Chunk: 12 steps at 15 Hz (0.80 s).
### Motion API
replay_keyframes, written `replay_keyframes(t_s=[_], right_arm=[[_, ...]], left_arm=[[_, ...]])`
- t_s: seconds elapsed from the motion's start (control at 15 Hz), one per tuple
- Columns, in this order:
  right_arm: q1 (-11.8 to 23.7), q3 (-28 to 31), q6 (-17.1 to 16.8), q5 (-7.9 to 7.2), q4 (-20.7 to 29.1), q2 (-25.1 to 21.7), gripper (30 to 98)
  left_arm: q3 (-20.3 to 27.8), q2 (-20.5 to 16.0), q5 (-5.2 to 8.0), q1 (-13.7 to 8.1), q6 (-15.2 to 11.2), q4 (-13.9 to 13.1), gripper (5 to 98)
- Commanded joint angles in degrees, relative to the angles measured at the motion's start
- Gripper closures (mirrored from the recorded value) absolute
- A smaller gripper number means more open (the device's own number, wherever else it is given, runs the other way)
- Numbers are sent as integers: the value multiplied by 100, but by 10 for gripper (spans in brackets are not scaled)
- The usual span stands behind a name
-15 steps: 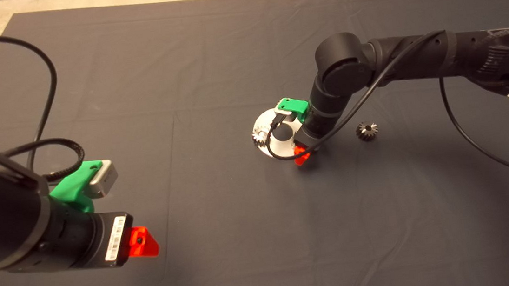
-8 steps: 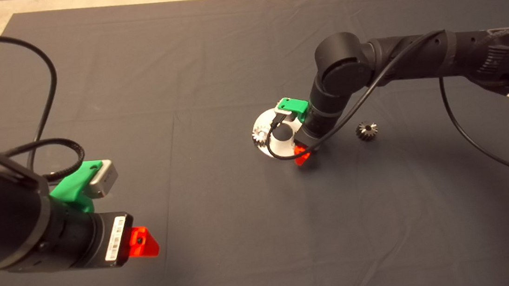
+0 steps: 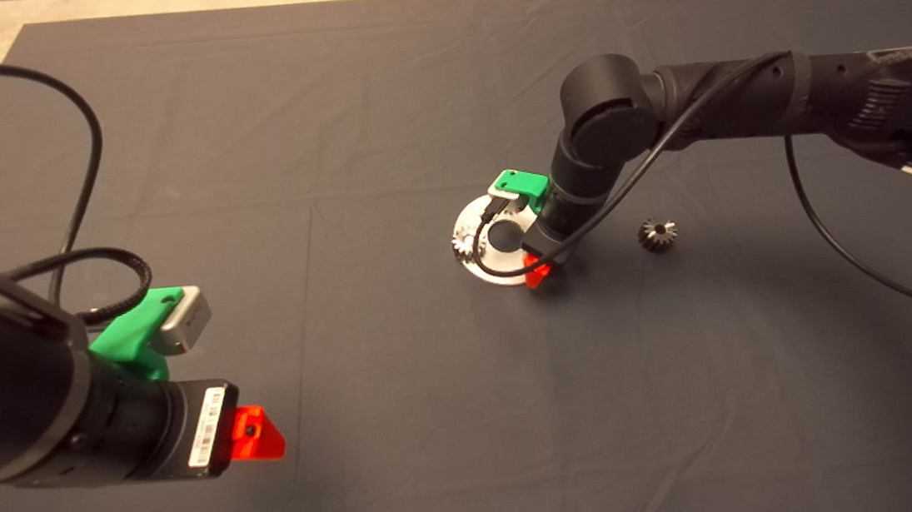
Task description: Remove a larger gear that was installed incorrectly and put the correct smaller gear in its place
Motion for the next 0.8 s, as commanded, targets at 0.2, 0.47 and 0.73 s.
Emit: replay_keyframes(t_s=[0.2, 0.47, 0.73], right_arm=[[245, -79, 8, 177, -155, 149, 429], [280, -113, 25, 177, -146, 185, 476], [280, -123, 25, 115, -146, 165, 482]], left_arm=[[74, 16, 486, -60, -41, -105, 54], [66, 24, 486, -51, -41, -105, 54], [66, 30, 486, -52, -41, -102, 54]])
